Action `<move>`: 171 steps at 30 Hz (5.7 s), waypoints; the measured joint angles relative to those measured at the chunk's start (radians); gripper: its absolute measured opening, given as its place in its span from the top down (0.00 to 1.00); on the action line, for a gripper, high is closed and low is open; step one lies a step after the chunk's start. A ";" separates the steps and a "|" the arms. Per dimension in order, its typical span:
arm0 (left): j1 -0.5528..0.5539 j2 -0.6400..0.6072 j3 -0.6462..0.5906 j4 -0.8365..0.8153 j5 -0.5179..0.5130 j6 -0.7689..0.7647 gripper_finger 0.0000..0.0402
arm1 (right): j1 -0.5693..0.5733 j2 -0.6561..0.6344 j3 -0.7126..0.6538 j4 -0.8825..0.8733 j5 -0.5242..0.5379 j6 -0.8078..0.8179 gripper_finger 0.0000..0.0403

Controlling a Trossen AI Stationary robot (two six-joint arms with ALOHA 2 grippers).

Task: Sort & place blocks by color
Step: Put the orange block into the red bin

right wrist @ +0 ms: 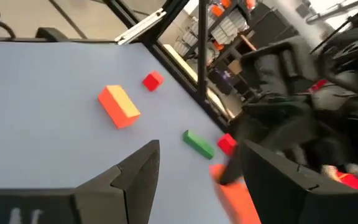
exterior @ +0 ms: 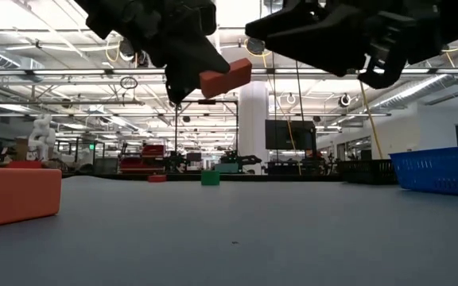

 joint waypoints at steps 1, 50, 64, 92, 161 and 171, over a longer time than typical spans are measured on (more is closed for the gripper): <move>-0.010 0.000 0.000 -0.005 0.001 0.000 0.68 | 0.000 -0.001 0.001 0.005 0.017 -0.006 0.47; -0.055 -0.002 0.001 0.037 -0.052 0.026 0.36 | -0.053 0.117 0.042 -0.012 -0.011 0.071 0.88; -0.031 -0.002 0.001 0.057 -0.067 -0.008 0.31 | 0.061 -0.191 0.042 -0.580 -0.151 0.597 0.88; -0.028 -0.002 0.000 0.058 -0.066 -0.049 0.38 | 0.514 -0.508 0.041 -1.349 -0.587 2.057 0.87; -0.035 -0.001 0.000 0.293 -0.379 0.124 0.38 | -0.044 -0.508 -0.339 -0.041 0.438 0.758 0.60; -0.032 -0.001 0.000 0.294 -0.423 0.136 0.38 | -0.083 -0.459 -0.339 -0.167 0.378 0.852 0.60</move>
